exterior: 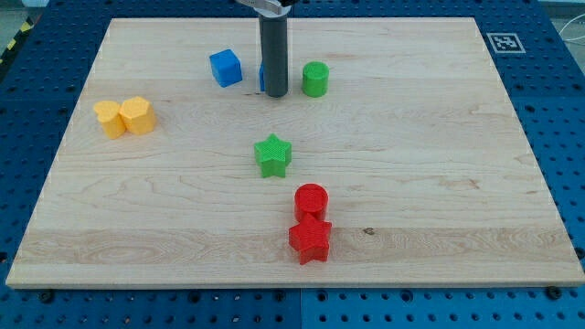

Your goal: Push the green circle up a bit

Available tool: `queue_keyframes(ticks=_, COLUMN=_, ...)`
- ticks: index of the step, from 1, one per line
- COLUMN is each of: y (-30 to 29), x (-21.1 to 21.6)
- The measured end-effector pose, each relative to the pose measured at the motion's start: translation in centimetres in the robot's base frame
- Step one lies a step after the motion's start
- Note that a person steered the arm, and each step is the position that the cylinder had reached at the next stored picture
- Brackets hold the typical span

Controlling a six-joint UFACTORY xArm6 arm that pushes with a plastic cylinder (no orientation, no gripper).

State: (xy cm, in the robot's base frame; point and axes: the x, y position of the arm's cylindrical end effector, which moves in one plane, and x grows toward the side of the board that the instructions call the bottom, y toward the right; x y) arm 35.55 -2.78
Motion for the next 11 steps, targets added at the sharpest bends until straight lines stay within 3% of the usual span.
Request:
queue_keyframes(ticks=4, y=3.4, x=3.9)
queue_keyframes(ticks=11, y=5.6, x=0.5)
